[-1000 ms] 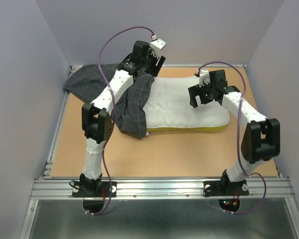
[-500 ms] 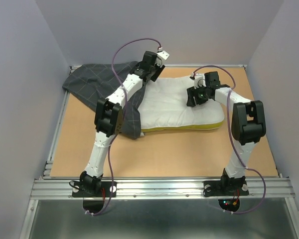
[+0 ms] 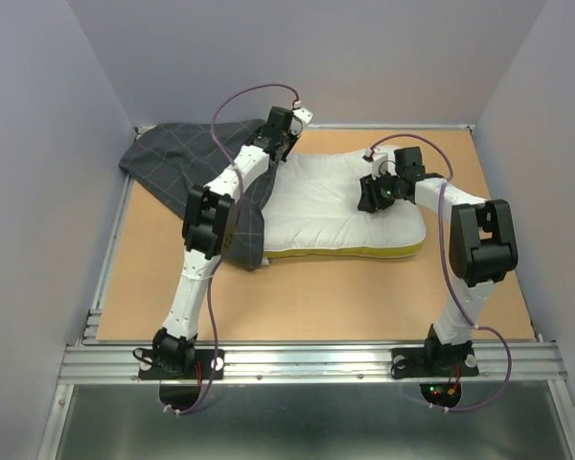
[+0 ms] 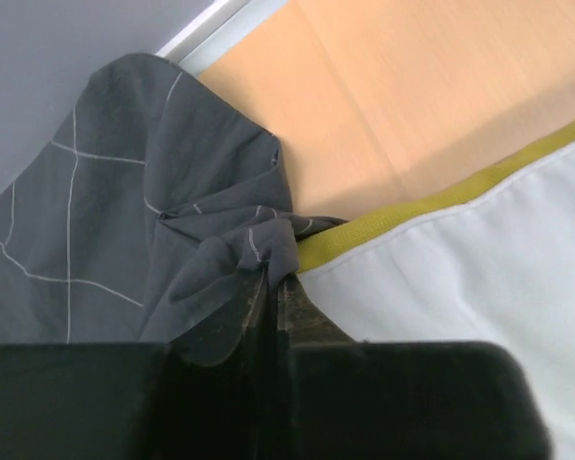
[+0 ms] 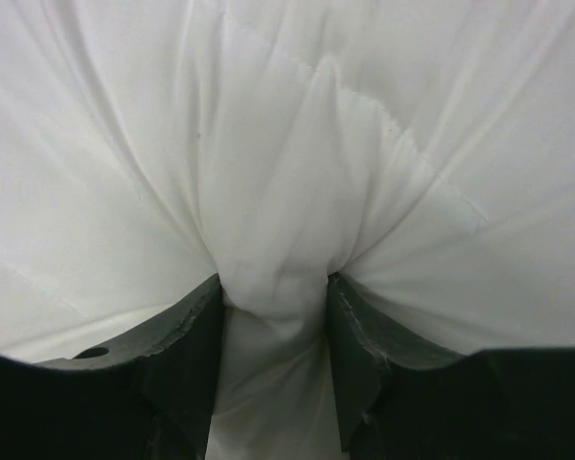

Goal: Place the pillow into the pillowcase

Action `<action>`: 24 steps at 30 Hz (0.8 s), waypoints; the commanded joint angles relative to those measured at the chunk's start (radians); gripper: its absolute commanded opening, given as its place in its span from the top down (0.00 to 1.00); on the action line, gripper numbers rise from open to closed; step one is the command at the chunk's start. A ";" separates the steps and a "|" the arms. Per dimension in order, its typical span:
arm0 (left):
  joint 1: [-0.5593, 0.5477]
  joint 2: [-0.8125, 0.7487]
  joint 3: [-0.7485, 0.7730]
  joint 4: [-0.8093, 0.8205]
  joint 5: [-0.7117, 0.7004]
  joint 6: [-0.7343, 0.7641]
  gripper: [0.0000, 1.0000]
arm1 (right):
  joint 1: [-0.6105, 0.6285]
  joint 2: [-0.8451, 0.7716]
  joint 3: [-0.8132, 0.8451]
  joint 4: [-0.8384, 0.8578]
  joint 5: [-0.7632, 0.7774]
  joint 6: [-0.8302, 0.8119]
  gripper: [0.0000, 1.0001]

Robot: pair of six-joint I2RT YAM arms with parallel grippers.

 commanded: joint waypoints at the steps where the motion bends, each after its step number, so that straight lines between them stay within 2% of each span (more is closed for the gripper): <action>1: -0.012 -0.042 0.033 0.000 0.213 -0.020 1.00 | 0.024 0.016 -0.070 -0.161 -0.041 -0.011 0.65; 4: -0.062 -0.111 -0.036 0.043 0.448 -0.071 1.00 | 0.024 0.013 -0.061 -0.162 -0.072 0.023 0.65; 7: -0.139 -0.149 -0.067 0.093 0.597 -0.152 1.00 | 0.025 0.007 -0.052 -0.161 -0.084 0.046 0.66; 9: -0.188 -0.146 -0.057 0.127 0.678 -0.210 1.00 | 0.025 0.003 -0.050 -0.161 -0.084 0.058 0.66; 14: -0.212 -0.106 -0.047 0.198 0.768 -0.341 1.00 | 0.024 -0.036 -0.063 -0.161 -0.078 0.075 0.66; 18: -0.140 -0.088 0.009 0.198 0.770 -0.398 0.67 | 0.024 -0.085 -0.076 -0.164 -0.055 0.079 0.65; 19: -0.120 -0.117 0.011 0.193 0.783 -0.415 0.47 | 0.024 -0.115 -0.082 -0.165 -0.052 0.075 0.59; 20: -0.075 -0.143 0.005 0.189 0.780 -0.413 0.35 | 0.024 -0.137 -0.081 -0.164 -0.049 0.073 0.54; 21: -0.054 -0.175 -0.030 0.181 0.782 -0.406 0.32 | 0.024 -0.157 -0.078 -0.167 -0.048 0.076 0.37; 23: -0.005 -0.315 -0.096 0.181 0.811 -0.381 0.24 | 0.027 -0.214 -0.044 -0.178 -0.026 0.082 0.17; 24: 0.018 -0.368 -0.136 0.186 0.808 -0.379 0.18 | 0.034 -0.230 -0.030 -0.181 -0.013 0.084 0.01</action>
